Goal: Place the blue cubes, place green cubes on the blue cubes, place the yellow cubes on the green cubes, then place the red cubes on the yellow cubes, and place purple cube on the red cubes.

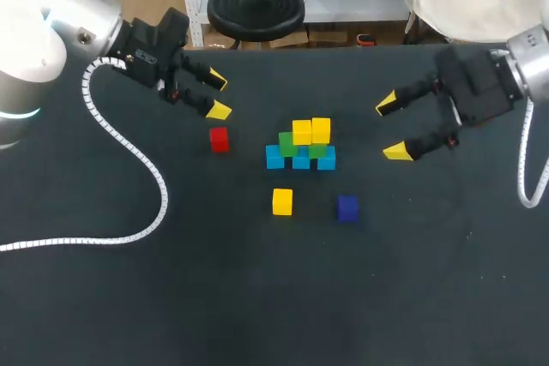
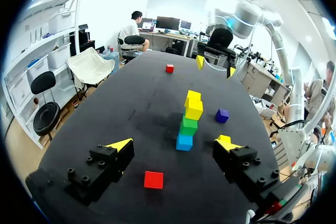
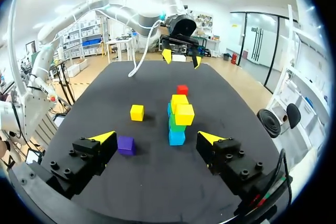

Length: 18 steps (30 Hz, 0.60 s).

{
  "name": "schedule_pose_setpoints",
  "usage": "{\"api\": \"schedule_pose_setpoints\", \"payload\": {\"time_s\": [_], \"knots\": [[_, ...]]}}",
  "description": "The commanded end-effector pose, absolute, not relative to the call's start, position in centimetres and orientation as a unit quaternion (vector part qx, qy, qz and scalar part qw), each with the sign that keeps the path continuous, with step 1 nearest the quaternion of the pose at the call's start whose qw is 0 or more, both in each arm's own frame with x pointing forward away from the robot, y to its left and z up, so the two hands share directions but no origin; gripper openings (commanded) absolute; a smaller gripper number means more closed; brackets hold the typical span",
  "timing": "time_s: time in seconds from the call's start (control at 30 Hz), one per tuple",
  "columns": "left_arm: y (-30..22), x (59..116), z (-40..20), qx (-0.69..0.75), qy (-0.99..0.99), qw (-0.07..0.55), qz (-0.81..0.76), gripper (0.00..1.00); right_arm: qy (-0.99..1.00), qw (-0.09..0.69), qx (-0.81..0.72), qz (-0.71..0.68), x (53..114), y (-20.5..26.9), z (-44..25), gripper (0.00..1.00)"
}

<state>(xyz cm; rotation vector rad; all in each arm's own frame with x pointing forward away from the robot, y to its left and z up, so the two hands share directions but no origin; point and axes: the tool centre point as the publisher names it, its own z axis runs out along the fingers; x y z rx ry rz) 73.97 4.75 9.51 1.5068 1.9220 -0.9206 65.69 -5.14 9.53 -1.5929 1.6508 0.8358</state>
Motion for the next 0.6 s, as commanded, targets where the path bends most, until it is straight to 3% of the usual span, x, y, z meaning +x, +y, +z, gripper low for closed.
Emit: {"api": "schedule_pose_setpoints", "payload": {"time_s": [0.03,0.43,0.6], "knots": [[4.8,74.1,9.5,0.558,0.711,0.261,-0.341,1.00,0.636,0.345,-0.612,0.319,65.3,-5.2,9.6,1.00],[4.8,74.1,9.5,0.558,0.711,0.261,-0.341,1.00,0.636,0.345,-0.612,0.319,65.3,-5.2,9.6,1.00],[4.0,71.5,10.2,0.595,0.694,0.264,-0.307,1.00,0.636,0.345,-0.612,0.319,65.3,-5.2,9.6,1.00]]}}
